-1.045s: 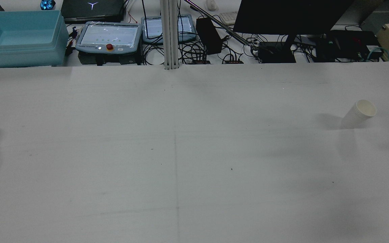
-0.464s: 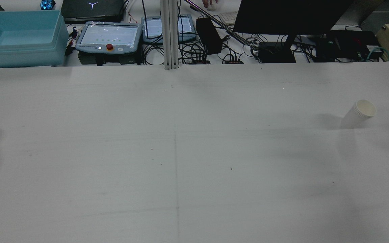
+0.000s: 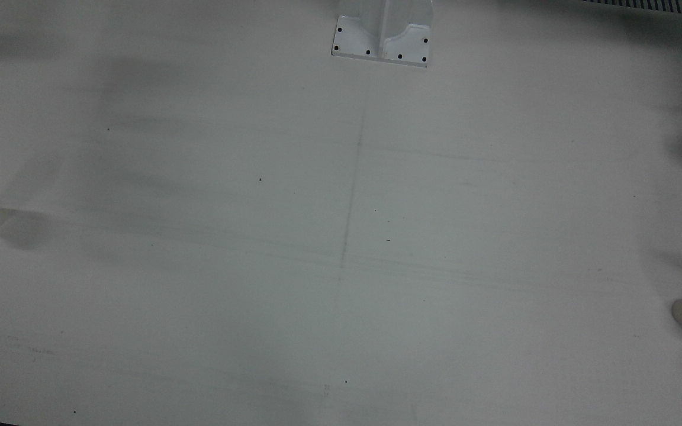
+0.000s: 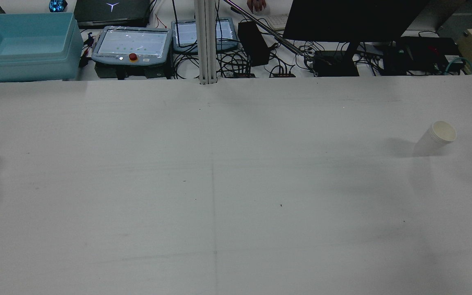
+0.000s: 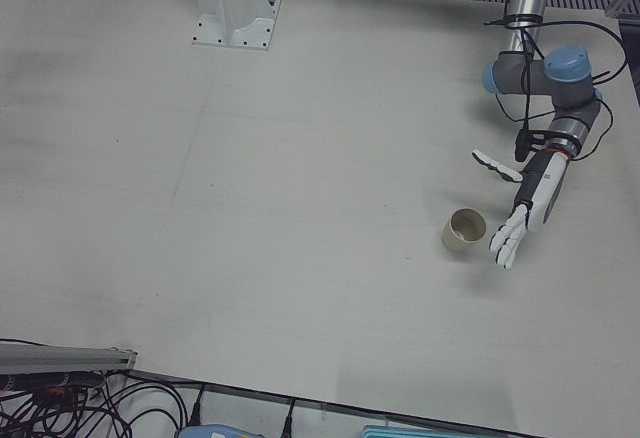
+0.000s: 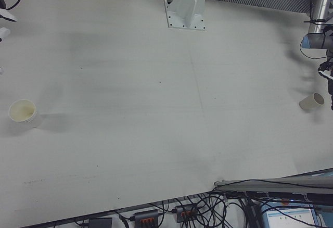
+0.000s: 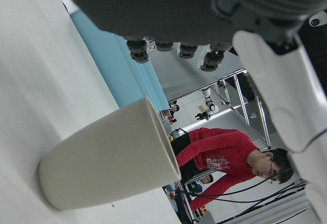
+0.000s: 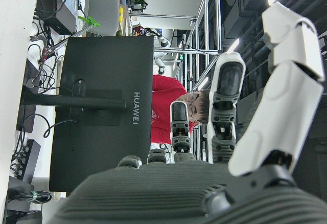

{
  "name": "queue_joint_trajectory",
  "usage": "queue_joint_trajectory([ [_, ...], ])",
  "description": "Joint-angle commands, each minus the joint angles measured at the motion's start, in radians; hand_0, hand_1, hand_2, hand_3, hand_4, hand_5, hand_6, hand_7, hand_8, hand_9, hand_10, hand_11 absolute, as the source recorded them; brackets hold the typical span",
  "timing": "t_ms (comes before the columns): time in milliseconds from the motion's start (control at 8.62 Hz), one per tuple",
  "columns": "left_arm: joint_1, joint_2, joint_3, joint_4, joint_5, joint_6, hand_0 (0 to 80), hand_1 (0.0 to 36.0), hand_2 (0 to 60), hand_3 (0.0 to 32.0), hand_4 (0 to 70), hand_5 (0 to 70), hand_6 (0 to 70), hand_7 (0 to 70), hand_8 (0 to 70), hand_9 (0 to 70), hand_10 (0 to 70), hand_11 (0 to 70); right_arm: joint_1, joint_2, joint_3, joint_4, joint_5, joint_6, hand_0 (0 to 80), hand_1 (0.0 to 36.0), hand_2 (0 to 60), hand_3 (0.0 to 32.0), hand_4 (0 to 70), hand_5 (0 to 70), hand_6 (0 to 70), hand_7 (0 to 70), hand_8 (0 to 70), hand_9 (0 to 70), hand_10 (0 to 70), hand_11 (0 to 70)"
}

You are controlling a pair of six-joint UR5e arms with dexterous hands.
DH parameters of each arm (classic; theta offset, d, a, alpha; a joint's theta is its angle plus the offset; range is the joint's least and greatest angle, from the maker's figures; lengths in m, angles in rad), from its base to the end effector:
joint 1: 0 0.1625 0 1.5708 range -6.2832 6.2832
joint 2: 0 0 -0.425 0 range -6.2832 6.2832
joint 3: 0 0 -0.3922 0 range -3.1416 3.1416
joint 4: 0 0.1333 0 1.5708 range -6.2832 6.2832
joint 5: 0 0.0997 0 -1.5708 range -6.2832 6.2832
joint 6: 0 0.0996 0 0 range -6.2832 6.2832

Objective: Pour water
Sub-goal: 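Move the left hand toward the white cup beside it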

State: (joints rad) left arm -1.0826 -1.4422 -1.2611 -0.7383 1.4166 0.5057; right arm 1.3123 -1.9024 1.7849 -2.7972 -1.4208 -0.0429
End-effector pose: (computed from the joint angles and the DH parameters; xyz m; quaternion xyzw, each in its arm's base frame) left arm 0.0677 -0.4443 0.8166 0.0527 0.8020 -0.5497 0.2276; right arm 0.0488 -0.3951 0.6853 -0.0376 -0.7809 0.6225 0.0352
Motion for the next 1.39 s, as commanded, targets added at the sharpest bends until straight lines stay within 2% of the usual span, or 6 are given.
queue_joint_trajectory([
  [0, 0.003, -0.017, 0.106, -0.066, -0.002, 0.023, 46.3, 6.3, 0.0, 0.0, 11.4, 0.0, 0.0, 5.0, 0.0, 0.0, 5.7, 9.6, 0.005, -0.018, 0.019, 0.001, -0.010, 0.025, 48.8, 13.4, 22.1, 0.0, 50.4, 35.2, 14.5, 28.5, 1.9, 4.3, 0.0, 0.0],
  [348, 0.004, -0.108, 0.169, -0.041, -0.002, 0.086, 45.1, 3.7, 0.0, 0.0, 13.0, 0.0, 0.0, 3.4, 0.0, 0.0, 1.3, 2.9, 0.013, -0.018, 0.024, -0.001, -0.023, 0.029, 48.8, 13.3, 20.5, 0.0, 47.8, 34.7, 14.1, 29.2, 1.8, 4.4, 0.0, 0.0],
  [464, 0.006, -0.116, 0.169, -0.038, -0.002, 0.103, 45.3, 4.0, 0.0, 0.0, 12.1, 0.0, 0.0, 2.9, 0.0, 0.0, 1.3, 3.1, 0.024, -0.017, 0.021, 0.001, -0.024, 0.035, 49.0, 13.3, 21.1, 0.0, 49.2, 34.8, 14.7, 29.7, 1.9, 4.5, 0.0, 0.0],
  [580, 0.004, -0.139, 0.173, -0.003, -0.002, 0.111, 46.4, 5.9, 0.0, 2.2, 9.1, 0.0, 0.0, 1.3, 0.0, 0.0, 0.4, 2.0, 0.034, -0.017, 0.019, 0.001, -0.033, 0.035, 49.1, 13.3, 22.0, 0.0, 53.6, 35.7, 16.7, 32.2, 2.3, 5.0, 0.0, 0.0],
  [929, 0.004, -0.138, 0.172, 0.000, -0.002, 0.177, 47.1, 8.0, 0.0, 0.4, 9.3, 0.0, 0.0, 1.9, 0.0, 0.0, 0.0, 1.1, 0.047, -0.012, 0.014, 0.001, -0.049, 0.035, 48.7, 12.9, 23.3, 0.0, 57.7, 36.8, 18.3, 32.8, 2.7, 5.1, 0.0, 0.0],
  [1277, 0.004, -0.118, 0.183, -0.003, -0.001, 0.210, 46.3, 6.7, 0.0, 0.0, 10.8, 0.0, 0.0, 2.7, 0.0, 0.0, 0.0, 0.8, 0.047, -0.009, 0.016, 0.001, -0.049, 0.034, 48.5, 12.4, 22.7, 0.0, 58.2, 36.6, 18.4, 32.9, 2.9, 5.2, 0.0, 0.0],
])
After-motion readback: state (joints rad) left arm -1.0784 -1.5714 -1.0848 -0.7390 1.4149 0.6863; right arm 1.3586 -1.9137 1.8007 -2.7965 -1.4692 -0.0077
